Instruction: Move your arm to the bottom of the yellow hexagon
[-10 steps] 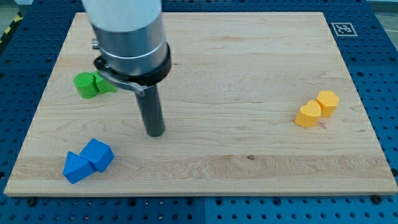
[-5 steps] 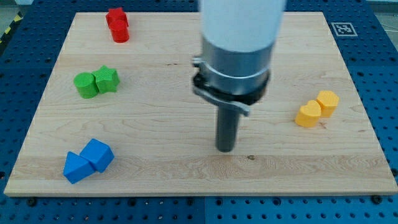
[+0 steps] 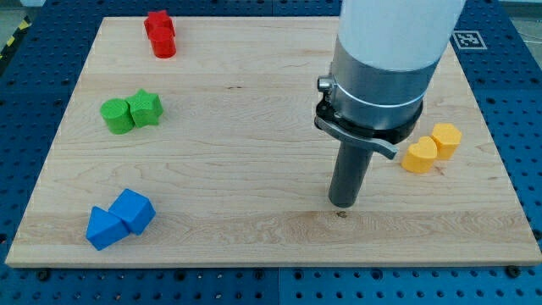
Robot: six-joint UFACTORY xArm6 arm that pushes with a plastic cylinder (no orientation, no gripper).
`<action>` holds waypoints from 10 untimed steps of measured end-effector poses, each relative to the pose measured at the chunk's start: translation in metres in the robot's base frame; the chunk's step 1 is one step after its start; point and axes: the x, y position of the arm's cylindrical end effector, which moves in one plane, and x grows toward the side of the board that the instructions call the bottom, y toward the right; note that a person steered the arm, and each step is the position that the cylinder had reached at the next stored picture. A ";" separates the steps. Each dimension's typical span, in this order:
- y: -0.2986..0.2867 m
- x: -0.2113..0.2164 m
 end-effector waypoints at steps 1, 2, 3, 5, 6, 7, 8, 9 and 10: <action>0.011 0.000; 0.023 0.000; 0.036 0.000; 0.057 -0.001; 0.069 -0.001; 0.078 -0.001; 0.092 -0.001; 0.110 -0.001; 0.131 -0.001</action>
